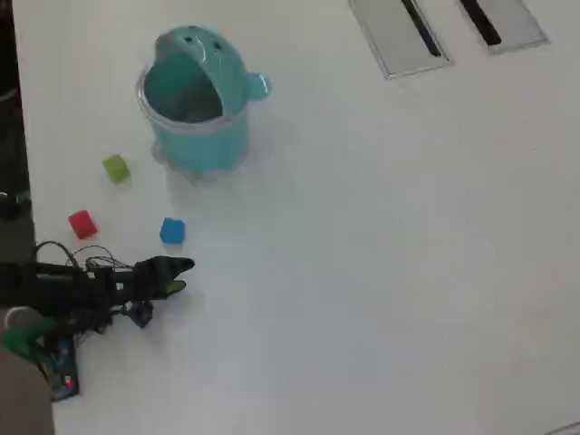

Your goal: Grasp RGB lego blocks and put them in the bin one by one.

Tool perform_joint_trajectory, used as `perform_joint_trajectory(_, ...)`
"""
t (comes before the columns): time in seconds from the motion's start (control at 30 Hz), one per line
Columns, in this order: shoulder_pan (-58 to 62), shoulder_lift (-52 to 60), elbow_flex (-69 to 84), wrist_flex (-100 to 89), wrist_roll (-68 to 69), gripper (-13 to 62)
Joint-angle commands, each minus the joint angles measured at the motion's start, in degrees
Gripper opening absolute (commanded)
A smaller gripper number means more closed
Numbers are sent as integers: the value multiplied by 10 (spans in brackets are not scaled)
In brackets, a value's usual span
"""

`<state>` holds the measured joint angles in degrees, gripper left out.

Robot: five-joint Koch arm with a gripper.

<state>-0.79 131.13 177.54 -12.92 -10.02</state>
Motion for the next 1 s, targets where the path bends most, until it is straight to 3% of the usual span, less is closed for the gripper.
perform_joint_trajectory(0.0,0,36,41,0,-1,345)
perform_joint_trajectory(0.97,-4,38,41,-77,-17,333)
